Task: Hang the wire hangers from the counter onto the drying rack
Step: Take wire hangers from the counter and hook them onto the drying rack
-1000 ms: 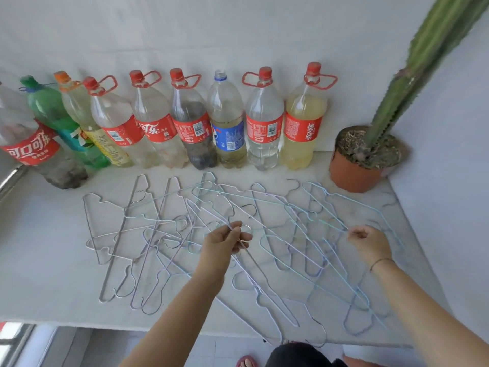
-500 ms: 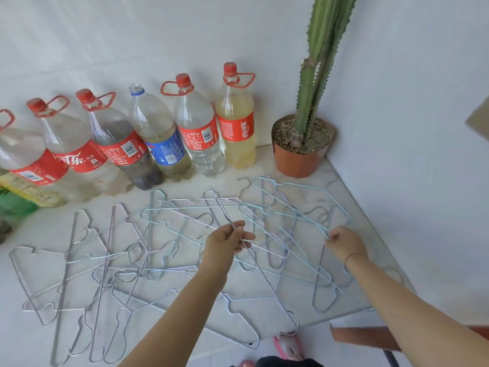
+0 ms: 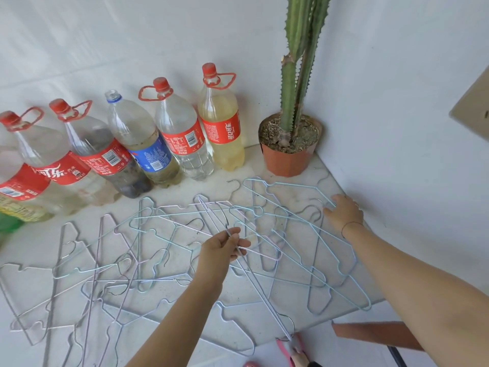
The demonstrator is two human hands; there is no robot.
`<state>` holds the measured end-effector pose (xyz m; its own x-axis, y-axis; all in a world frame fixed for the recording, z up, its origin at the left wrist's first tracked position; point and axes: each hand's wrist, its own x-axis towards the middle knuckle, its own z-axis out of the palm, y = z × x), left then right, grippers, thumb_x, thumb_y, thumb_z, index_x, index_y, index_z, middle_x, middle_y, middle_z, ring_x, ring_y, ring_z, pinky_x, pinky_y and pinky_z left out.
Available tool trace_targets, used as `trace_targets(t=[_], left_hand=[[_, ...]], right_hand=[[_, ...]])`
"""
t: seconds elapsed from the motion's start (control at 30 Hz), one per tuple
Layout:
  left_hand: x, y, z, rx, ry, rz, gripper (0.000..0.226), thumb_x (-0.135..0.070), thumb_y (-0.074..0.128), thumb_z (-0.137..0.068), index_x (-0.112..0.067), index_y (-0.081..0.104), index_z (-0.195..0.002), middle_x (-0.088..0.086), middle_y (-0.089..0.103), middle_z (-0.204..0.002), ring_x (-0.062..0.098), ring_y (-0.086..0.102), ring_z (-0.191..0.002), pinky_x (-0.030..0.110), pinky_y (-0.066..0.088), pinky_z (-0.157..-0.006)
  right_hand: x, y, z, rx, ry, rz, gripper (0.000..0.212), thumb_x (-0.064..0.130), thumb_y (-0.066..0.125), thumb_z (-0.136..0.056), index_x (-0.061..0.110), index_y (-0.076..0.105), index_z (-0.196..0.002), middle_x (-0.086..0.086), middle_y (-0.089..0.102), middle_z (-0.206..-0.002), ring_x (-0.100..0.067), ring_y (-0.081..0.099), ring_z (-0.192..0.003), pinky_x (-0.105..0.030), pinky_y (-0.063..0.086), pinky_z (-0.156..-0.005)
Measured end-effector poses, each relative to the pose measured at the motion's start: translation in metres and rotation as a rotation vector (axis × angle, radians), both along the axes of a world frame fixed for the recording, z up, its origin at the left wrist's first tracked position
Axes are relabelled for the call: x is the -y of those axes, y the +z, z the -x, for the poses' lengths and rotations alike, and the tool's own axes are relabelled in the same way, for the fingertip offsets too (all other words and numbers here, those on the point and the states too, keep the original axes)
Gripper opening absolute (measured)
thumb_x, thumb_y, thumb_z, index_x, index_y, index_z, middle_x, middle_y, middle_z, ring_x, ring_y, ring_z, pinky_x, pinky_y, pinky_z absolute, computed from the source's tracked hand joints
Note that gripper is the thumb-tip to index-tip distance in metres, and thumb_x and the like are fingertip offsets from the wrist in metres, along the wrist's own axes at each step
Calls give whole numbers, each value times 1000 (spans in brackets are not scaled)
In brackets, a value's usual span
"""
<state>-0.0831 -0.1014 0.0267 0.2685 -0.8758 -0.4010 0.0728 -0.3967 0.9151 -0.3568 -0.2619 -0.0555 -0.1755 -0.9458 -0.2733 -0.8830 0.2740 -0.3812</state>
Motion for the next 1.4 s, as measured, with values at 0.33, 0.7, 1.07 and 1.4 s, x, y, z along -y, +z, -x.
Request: trace_targets(t=[0.33, 0.7, 1.07, 1.4], left_hand=[[20, 0, 13, -16, 9, -17, 18, -11, 48, -96, -16, 64, -102, -5, 73, -71, 9, 61, -62, 15, 43, -57], [18, -2, 18, -18, 1, -33, 18, -12, 47, -96, -17, 64, -101, -5, 74, -71, 7, 62, -60, 17, 46, -61], [13, 10, 12, -23, -58, 24, 21, -9, 45, -97, -10, 61, -111, -5, 73, -70, 7, 60, -58, 13, 45, -54], [-6, 29, -16, -27, -25, 109, 25, -6, 44, -97, -13, 44, -120, 0, 71, -87, 12, 63, -64, 23, 48, -67]], right_hand=[[38, -6, 2, 95, -109, -22, 22, 22, 61, -81, 21, 68, -103, -9, 66, -113, -30, 59, -108, -34, 49, -89], [33, -13, 2, 174, -155, 17, 8, 22, 67, -77, 19, 73, -82, -9, 71, -86, -29, 65, -85, -33, 51, -77], [-30, 48, -12, 1088, -151, -119, 17, 7, 48, -94, 8, 60, -82, -7, 43, -58, -7, 36, -37, -18, 28, -34], [-97, 98, -74, 1163, 19, -140, 20, 6, 46, -94, 2, 59, -109, -6, 47, -62, -7, 38, -41, -16, 27, -36]])
